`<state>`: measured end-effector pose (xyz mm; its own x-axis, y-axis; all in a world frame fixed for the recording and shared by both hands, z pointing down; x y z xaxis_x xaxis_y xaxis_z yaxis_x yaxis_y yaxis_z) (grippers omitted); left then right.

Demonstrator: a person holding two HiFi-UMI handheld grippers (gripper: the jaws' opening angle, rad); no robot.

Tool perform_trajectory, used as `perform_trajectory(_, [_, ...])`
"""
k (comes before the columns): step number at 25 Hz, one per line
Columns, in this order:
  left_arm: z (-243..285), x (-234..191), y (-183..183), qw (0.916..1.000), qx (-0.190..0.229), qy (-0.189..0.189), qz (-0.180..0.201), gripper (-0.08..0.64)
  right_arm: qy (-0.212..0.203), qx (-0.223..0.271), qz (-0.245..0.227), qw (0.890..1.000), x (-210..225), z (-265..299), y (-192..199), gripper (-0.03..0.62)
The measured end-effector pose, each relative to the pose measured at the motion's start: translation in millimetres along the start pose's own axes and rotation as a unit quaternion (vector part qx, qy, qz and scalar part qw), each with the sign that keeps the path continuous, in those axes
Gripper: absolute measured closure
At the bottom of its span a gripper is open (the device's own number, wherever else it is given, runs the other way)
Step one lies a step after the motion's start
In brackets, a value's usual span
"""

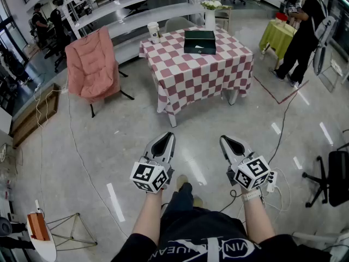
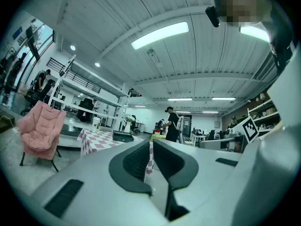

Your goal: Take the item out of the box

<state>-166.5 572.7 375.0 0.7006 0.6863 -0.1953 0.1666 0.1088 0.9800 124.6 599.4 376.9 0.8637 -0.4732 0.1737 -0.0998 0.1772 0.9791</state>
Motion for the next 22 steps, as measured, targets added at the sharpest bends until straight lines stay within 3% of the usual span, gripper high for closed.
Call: perform_trajectory(22, [100,-77,2,0.9999,-0.011,-0.002,-0.013,0.534,0.026,0.008,0.019,0.999,71,89,-18,0.586])
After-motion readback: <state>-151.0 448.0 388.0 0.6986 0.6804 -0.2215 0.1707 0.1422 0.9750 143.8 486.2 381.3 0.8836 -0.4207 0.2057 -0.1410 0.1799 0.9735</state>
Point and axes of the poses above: the fingertips, and each gripper's own axes: z forward along the fingers, x to its right, y out of its underside, the point moved 10 cm from there along -z, backward along the fingers, and after that the axes turned 8 degrees about y, right-handed, at the moved point
